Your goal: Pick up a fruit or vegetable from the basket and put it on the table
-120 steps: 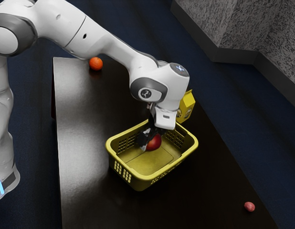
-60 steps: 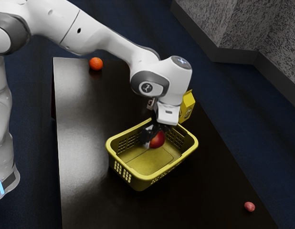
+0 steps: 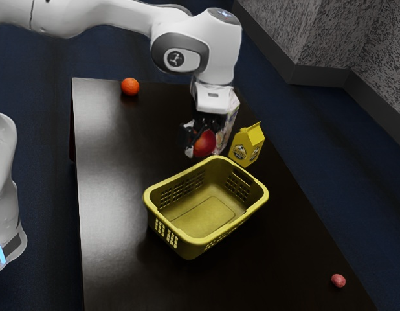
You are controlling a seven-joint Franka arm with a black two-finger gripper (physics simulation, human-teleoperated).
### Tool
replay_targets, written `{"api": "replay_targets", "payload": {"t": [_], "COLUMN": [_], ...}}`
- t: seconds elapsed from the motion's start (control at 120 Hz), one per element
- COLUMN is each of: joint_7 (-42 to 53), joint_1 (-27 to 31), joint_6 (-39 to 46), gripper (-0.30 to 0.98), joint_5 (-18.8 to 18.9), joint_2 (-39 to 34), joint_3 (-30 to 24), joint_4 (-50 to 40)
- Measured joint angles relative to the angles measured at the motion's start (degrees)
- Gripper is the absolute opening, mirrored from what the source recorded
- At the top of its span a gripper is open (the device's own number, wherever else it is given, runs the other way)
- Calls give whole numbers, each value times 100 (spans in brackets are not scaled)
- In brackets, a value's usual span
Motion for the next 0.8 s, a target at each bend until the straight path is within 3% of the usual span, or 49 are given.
{"api": "replay_targets", "payload": {"t": [0.192,0.467,0.6,0.8], "joint_7": [189,488,603,710], "joint_1": [885,1295,1318,1320], "joint_6": [-224,-239,-279,-332], "gripper": [43,42,59,66], "joint_5": [-71,-123,-136,-163], "joint_2": [-207,-158,-163,-164], "joint_3": [107,216,200,186], "joint_4": [-2,-14,-23,-81]}}
